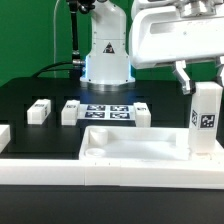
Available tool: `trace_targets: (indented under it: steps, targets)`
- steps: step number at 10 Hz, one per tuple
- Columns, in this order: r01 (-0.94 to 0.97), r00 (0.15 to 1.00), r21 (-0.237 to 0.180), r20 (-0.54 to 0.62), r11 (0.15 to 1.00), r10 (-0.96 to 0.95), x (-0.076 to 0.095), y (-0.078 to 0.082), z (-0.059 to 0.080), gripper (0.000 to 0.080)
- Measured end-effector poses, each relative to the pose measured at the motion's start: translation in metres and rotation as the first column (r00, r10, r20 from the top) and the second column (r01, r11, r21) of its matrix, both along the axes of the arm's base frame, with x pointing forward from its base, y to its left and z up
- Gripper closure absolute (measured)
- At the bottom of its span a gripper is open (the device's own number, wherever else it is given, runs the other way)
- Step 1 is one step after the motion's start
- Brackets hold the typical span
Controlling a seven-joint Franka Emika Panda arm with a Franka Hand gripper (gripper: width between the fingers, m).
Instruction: Assemble desk
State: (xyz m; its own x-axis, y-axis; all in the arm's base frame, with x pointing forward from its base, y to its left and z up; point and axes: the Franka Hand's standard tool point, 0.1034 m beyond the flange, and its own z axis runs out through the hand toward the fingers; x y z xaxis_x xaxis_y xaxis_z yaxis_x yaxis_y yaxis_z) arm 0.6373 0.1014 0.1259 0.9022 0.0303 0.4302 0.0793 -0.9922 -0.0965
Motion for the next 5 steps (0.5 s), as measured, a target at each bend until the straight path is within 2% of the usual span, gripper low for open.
trace_targets:
  steps: [5]
  targets:
    - [0.016,0.996,0.003,0.092,1.000,-0.016,0.0036,0.0007,-0.0009,0.0509]
